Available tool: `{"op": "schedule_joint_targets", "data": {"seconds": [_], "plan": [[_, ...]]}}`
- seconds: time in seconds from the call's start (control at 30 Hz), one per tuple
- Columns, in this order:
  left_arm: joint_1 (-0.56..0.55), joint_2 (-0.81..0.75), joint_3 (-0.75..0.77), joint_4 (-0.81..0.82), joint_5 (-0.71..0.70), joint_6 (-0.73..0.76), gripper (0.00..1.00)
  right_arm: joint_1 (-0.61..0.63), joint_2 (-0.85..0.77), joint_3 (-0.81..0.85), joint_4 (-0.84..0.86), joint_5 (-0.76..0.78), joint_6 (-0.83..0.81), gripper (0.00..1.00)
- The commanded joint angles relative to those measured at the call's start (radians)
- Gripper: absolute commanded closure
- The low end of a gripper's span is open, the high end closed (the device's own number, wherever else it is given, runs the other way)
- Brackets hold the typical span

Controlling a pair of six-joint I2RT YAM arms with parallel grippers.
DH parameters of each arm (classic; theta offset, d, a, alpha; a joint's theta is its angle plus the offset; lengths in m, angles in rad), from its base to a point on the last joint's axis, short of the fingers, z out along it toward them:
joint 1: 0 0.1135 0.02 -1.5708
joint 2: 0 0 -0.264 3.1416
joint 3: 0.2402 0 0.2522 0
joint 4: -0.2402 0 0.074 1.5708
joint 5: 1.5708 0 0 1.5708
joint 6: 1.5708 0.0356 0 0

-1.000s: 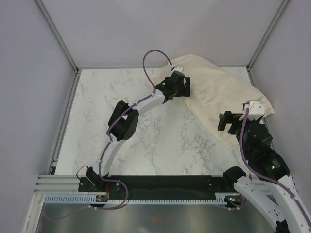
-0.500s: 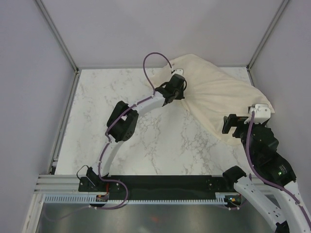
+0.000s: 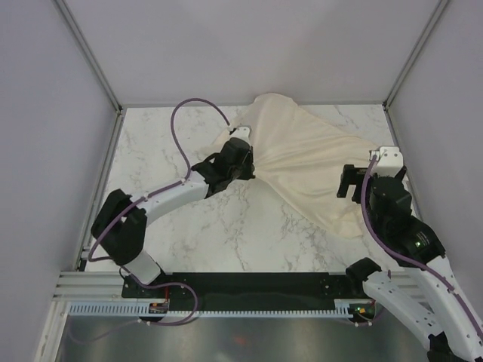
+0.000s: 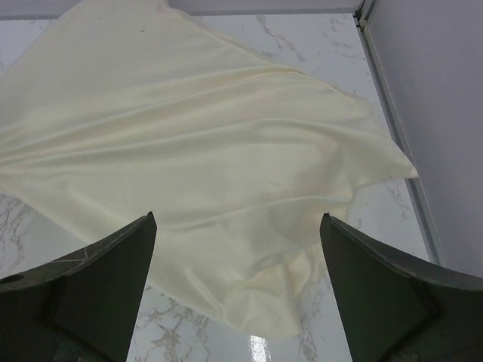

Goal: Remove the pillowcase from the pillow

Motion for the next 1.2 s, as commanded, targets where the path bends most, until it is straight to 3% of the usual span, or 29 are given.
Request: {"op": "schedule_joint_targets", "data": {"seconds": [0.0,0.23,0.43,1.0,1.17], "plan": [[-0.023,-0.153,-0.141,0.002,-0.051,-0.058,0.98,0.002,0.048,-0.020,0.086,0.019,0.035,0.02],[-0.079,-0.402,-0.429,-0.004,-0.067,-0.158,0.98,0.002,0.175,-0.097,0.143,0.025,0.138,0.02],[-0.158,-0.543,-0.565,-0.018,-0.094,-0.239,0.98,0.001,0.192,-0.211,0.164,0.046,0.265,0.02],[-0.232,-0.604,-0.591,-0.032,-0.031,-0.304,0.98,-0.047,0.214,-0.428,0.264,0.004,0.488,0.02],[-0.237,-0.624,-0.577,-0.036,0.001,-0.275,0.98,-0.074,0.249,-0.487,0.365,-0.088,0.512,0.03]]}}
